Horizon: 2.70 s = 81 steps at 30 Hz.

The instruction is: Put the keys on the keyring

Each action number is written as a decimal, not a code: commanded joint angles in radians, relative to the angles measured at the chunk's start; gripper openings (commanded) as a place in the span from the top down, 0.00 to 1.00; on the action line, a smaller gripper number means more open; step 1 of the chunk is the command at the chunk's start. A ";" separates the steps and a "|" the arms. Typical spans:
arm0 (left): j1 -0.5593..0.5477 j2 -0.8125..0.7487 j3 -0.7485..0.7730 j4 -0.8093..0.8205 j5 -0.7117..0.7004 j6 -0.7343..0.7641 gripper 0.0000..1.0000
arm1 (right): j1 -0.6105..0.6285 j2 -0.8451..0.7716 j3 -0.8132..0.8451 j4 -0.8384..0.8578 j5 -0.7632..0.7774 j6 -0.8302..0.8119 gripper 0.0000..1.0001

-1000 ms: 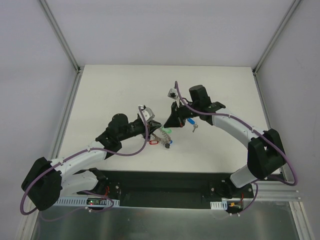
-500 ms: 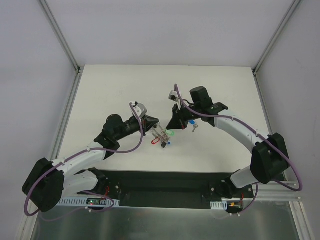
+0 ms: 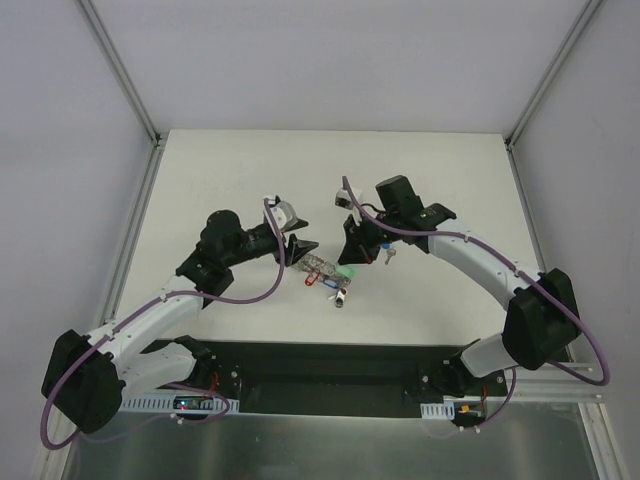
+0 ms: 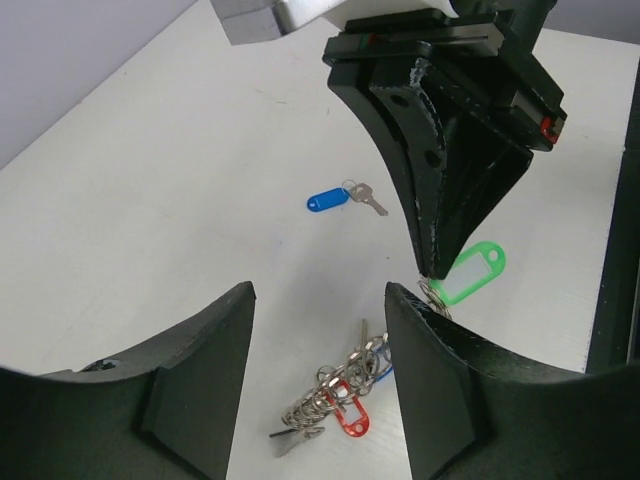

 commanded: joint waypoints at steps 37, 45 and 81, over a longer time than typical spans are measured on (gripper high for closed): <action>-0.269 0.122 0.113 -0.186 -0.289 -0.448 0.79 | 0.071 -0.031 0.098 -0.038 0.156 0.064 0.99; -0.269 0.151 0.116 -0.205 -0.261 -0.467 0.80 | 0.072 -0.032 0.095 -0.036 0.153 0.070 0.99; -0.265 0.220 0.159 -0.234 -0.270 -0.369 0.80 | 0.080 -0.018 0.092 0.004 0.090 0.096 0.99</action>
